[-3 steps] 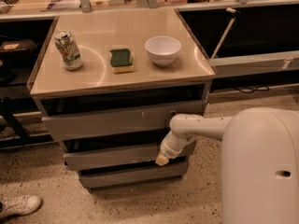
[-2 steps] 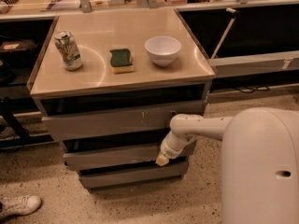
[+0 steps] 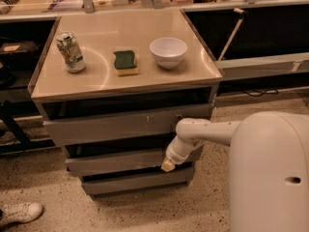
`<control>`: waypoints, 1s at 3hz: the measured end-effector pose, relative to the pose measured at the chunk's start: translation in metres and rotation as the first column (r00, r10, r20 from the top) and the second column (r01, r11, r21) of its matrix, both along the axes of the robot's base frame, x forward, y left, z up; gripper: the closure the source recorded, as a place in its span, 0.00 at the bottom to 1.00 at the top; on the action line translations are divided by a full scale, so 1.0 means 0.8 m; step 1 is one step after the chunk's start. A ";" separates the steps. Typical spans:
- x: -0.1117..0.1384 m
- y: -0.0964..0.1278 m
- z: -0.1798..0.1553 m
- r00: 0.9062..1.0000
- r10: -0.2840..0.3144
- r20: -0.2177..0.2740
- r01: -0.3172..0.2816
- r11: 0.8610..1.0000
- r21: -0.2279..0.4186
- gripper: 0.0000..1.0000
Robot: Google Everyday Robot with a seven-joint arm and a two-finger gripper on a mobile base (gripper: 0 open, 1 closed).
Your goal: Close middle drawer
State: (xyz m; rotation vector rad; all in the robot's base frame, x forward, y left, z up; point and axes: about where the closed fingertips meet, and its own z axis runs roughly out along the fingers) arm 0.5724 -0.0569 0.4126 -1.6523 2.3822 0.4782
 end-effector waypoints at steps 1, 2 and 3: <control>0.000 0.000 0.000 1.000 0.000 0.000 0.000 1.000 0.000 0.11; 0.000 0.000 0.000 1.000 0.000 0.000 0.000 1.000 0.000 0.00; 0.000 0.000 0.000 1.000 0.000 0.000 0.000 1.000 0.000 0.00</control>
Offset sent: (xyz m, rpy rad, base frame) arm 0.0000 0.0000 0.0000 0.0000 0.0000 0.0000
